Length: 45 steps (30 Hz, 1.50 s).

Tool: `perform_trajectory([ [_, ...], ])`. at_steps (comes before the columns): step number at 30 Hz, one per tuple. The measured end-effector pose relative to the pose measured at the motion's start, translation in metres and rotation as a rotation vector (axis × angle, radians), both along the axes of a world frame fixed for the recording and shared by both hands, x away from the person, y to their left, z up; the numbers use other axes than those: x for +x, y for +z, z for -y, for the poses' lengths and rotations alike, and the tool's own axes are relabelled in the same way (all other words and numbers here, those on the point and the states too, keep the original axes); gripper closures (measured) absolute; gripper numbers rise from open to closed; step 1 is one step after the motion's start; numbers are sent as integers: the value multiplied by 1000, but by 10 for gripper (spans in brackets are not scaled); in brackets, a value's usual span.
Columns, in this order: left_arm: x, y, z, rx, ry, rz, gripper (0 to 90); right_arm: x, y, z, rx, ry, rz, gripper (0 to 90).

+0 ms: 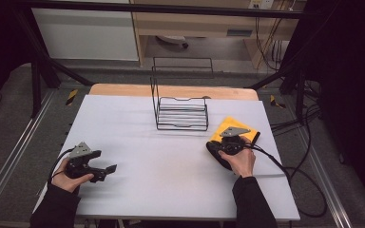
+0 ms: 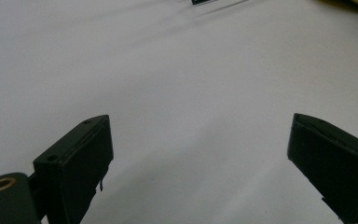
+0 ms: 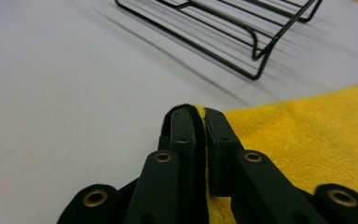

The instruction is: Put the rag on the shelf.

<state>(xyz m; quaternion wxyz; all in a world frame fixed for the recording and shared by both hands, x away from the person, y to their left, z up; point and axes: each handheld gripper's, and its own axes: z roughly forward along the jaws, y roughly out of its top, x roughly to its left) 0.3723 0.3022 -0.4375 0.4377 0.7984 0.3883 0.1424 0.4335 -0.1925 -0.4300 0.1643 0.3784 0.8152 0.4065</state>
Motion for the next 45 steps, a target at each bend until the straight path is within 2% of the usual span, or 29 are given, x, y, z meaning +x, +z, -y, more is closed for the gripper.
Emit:
perform_trajectory([
  [5,0,0,1,-1,1,-1,68,-15,-1,-6,34,25,-21,834],
  [9,0,0,1,0,1,-2,68,-27,1,-15,-6,68,-13,834],
  [12,0,0,1,3,-2,2,68,-33,5,-23,14,100,-12,834],
  [21,0,1,1,4,-1,3,67,-53,5,-53,0,182,-40,833],
  [23,0,1,1,4,-1,3,68,-57,4,-59,16,202,-54,833],
  [26,0,0,1,3,0,3,67,-63,3,-70,-1,237,-56,832],
  [36,-1,1,1,6,-1,2,67,-76,2,-95,14,321,-63,831],
  [39,-1,1,1,6,-2,2,67,-79,1,-102,32,343,-70,830],
  [45,-1,1,1,6,-2,-1,67,-84,-7,-111,22,370,-90,825],
])
